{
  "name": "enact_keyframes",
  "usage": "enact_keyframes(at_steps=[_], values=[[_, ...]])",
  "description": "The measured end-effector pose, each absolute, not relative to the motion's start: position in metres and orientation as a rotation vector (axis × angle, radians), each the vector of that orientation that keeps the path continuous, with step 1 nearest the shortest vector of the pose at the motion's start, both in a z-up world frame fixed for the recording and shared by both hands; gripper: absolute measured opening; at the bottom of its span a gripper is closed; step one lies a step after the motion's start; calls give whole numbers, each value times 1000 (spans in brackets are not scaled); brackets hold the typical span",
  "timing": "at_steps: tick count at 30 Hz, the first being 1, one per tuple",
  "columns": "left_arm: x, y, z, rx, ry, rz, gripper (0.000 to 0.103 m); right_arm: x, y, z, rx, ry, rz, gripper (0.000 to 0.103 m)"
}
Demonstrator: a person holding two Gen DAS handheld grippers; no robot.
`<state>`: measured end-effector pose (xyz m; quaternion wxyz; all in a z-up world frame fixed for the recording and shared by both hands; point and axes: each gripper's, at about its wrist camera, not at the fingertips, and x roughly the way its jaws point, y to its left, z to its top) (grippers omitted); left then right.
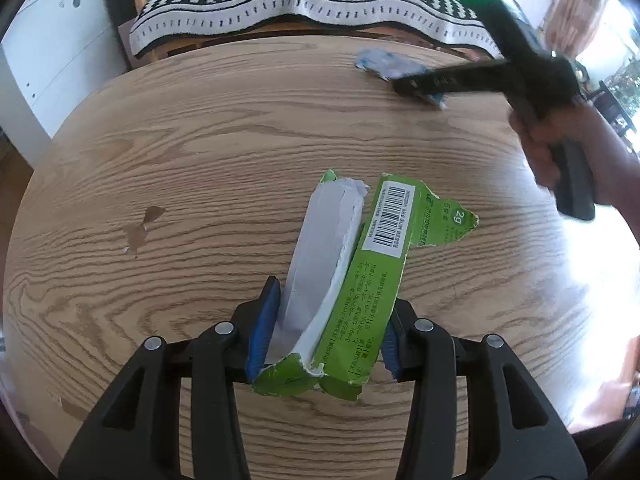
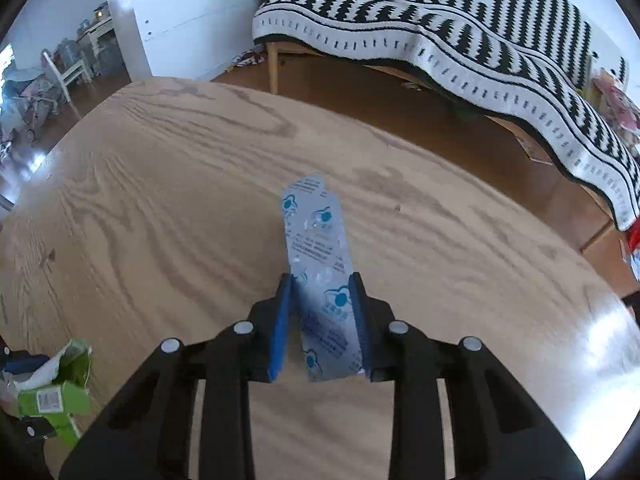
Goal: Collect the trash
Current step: 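Carry the tissue pack and blister pack with both tools over the trash bin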
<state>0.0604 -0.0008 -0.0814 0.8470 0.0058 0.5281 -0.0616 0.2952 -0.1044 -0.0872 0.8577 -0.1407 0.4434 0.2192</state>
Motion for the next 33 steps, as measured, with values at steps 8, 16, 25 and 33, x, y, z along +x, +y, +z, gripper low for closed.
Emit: enact_keyframes(at_steps=[8,16,25,33], values=[[55,-10,-72,9,1091,-120,44,195,-148,-78,-161,926,361,28],[28,-50,-52,9,1064,-170,44,49,-227,-70,-75,903,290,28],[-11,-129,-42,71,1013,-266,44,-56,-319,-60,16,845,157,28],[-17,-178,-45,84,1009,-325,44,-92,-389,-57,99,817,48,28]])
